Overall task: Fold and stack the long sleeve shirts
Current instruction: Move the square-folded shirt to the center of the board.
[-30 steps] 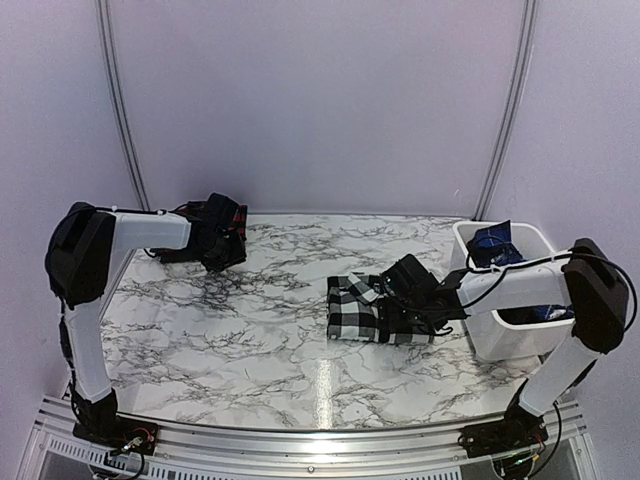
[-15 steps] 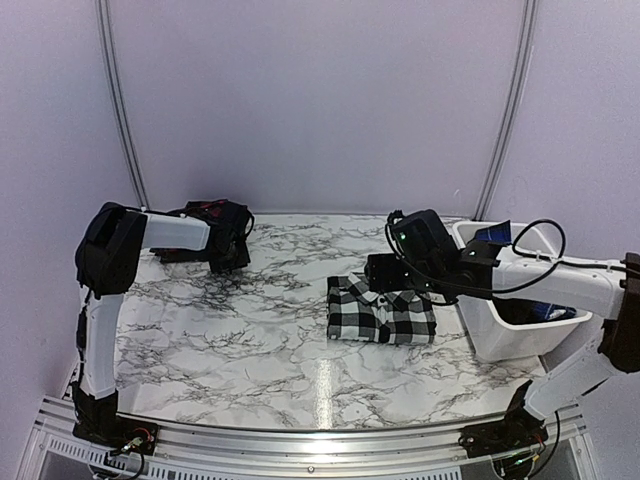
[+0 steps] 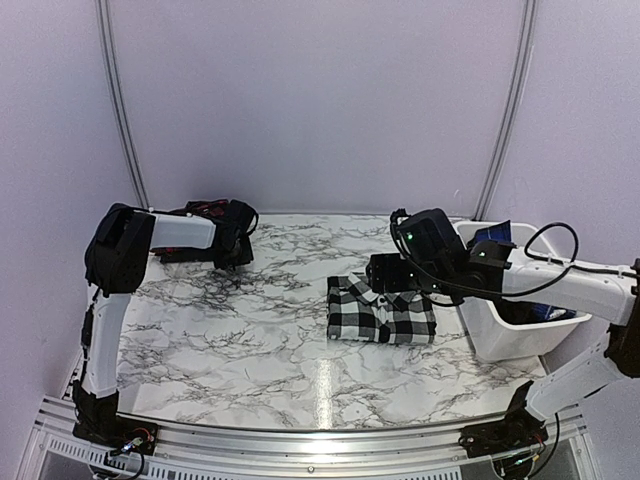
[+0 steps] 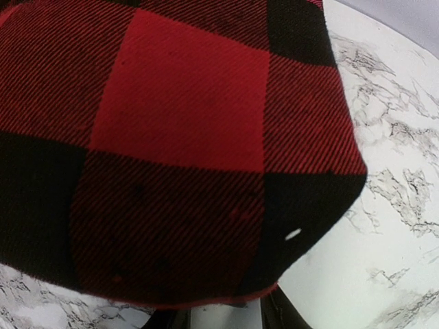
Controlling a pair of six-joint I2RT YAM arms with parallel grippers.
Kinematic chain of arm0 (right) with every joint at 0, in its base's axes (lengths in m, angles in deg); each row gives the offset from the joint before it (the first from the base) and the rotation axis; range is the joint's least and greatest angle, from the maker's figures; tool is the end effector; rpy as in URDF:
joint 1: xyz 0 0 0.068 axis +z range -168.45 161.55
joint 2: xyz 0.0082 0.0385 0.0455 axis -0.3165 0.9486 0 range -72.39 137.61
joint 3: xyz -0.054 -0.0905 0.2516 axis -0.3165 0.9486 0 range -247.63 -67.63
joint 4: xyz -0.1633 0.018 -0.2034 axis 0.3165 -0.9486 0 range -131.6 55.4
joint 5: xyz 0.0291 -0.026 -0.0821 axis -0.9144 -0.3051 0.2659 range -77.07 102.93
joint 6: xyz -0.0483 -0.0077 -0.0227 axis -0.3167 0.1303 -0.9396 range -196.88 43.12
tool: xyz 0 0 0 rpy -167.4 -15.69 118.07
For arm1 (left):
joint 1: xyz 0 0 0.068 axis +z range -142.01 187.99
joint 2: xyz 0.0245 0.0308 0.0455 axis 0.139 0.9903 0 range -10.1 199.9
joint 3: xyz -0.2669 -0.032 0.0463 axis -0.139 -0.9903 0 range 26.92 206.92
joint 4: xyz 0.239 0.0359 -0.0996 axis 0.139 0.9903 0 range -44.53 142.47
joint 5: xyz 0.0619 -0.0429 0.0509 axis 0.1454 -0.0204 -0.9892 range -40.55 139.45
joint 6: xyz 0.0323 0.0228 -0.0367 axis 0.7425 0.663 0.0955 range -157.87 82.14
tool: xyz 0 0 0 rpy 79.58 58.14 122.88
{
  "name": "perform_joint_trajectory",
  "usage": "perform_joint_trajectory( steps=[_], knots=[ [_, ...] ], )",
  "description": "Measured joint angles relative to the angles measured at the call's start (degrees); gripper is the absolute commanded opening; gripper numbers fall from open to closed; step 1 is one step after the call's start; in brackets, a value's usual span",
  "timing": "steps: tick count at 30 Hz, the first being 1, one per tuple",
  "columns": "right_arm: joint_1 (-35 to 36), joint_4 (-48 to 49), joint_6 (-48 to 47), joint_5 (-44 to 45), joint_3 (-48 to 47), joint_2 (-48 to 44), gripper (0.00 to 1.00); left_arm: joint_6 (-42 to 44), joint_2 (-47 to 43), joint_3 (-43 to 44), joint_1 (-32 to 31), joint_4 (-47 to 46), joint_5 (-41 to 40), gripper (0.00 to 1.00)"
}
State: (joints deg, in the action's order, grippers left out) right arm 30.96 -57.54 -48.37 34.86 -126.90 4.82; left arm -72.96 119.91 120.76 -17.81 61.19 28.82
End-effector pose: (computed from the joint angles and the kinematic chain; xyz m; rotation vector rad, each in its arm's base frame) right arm 0.2014 0.2147 0.2825 -0.2105 2.2307 0.3051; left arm 0.4457 -0.2015 0.1350 -0.3438 2.3743 -0.0435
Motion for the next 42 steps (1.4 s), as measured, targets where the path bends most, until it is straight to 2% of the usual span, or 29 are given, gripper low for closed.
perform_joint_trajectory(
  steps=[5, 11, 12, 19, 28, 34, 42],
  knots=[
    [0.46, -0.17, 0.24, -0.04, 1.25, -0.24, 0.89, 0.66, 1.73, 2.45, 0.22, -0.02, -0.20, 0.32],
    [0.68, -0.37, 0.63, -0.26, 2.25, -0.31, 0.89, 1.20, 1.97, 2.73, 1.20, -0.13, 0.13, 0.02],
    [0.70, -0.35, 0.68, -0.37, 2.27, -0.31, 0.89, 1.60, 1.97, 2.73, 1.36, -0.13, 0.17, 0.00],
    [1.01, 0.07, 1.29, -0.68, 2.99, -0.28, 0.89, 1.62, -0.63, -2.43, 1.55, -3.48, 1.03, 0.00],
    [1.11, 1.64, 1.53, -1.14, 5.20, -0.09, 0.89, -2.12, -15.54, -23.69, -0.90, -5.14, 2.58, 0.00],
    [1.11, 2.82, 1.84, -1.84, 7.17, -0.09, 0.89, -8.57, -24.87, -35.82, -9.79, -5.33, 2.89, 0.00],
    [1.11, 3.80, 2.58, -2.54, 10.03, -0.72, 0.89, -18.34, -27.74, -39.74, -20.31, -7.45, 3.41, 0.00]
  ],
)
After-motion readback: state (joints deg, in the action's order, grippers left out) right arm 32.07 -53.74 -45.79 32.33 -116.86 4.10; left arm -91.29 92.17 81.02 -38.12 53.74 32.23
